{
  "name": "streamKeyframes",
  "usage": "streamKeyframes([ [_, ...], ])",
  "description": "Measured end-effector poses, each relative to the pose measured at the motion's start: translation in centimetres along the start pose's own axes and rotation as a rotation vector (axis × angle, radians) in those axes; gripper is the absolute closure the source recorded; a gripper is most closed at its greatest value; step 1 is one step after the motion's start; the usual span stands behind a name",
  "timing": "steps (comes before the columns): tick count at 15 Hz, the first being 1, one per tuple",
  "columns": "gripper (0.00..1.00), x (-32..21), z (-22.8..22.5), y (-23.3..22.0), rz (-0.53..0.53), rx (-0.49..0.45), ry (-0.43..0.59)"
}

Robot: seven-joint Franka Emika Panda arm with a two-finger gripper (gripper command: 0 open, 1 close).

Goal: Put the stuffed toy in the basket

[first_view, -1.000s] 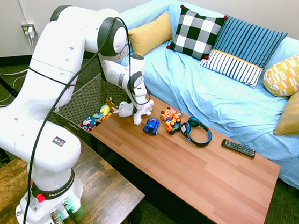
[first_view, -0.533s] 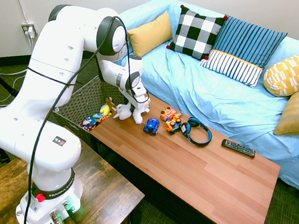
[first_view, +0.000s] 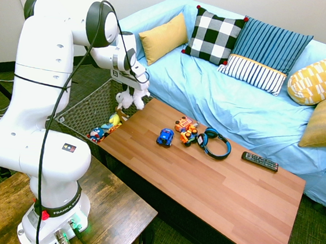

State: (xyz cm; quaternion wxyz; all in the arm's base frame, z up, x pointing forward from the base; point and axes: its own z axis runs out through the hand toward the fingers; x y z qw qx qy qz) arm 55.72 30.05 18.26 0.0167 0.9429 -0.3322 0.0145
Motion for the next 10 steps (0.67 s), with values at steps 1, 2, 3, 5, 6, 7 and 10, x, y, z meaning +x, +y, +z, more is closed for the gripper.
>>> streamKeyframes([
  [1, 1.0, -2.1, 0.2, -1.9, -0.024, 0.006, 0.0],
  [2, 1.0, -4.4, 0.9, -3.6, -0.047, 0.009, -0.002],
  [3, 1.0, -6.6, 2.2, -5.2, -0.069, 0.008, -0.008],
  [5, 1.0, -10.1, 5.7, -7.6, -0.107, -0.002, -0.022],
  [6, 1.0, -11.2, 7.9, -8.4, -0.117, -0.012, -0.034],
  [7, 1.0, -12.1, 10.2, -8.9, -0.117, -0.023, -0.05],
  [10, 0.0, -13.4, 15.8, -9.8, -0.094, -0.05, -0.101],
])
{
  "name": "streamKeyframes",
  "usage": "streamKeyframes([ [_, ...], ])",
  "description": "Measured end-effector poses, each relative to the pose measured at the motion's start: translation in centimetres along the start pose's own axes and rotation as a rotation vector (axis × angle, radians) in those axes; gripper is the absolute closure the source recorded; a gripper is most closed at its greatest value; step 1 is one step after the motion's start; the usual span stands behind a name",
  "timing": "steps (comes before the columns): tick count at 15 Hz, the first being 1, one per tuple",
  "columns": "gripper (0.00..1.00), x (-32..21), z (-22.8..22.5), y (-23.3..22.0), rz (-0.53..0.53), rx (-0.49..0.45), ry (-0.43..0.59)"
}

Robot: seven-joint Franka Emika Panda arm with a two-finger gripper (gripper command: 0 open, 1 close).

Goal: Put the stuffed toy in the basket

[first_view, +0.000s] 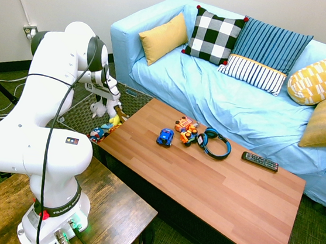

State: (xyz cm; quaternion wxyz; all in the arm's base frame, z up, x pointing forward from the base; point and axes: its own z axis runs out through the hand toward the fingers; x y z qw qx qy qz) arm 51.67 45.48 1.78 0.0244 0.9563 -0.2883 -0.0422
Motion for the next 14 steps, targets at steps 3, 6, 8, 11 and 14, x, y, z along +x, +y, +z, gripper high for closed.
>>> streamKeyframes([
  [3, 0.0, 0.3, 0.9, -1.6, 0.009, 0.011, -0.009],
  [6, 0.0, 0.7, 0.9, -2.7, 0.014, 0.018, -0.01],
  [8, 0.0, 0.9, 0.9, -3.3, 0.014, 0.019, -0.007],
  [11, 0.0, 1.1, 1.2, -3.9, 0.015, 0.012, 0.001],
  [14, 0.0, 0.4, 1.1, -4.5, 0.018, 0.017, 0.007],
])
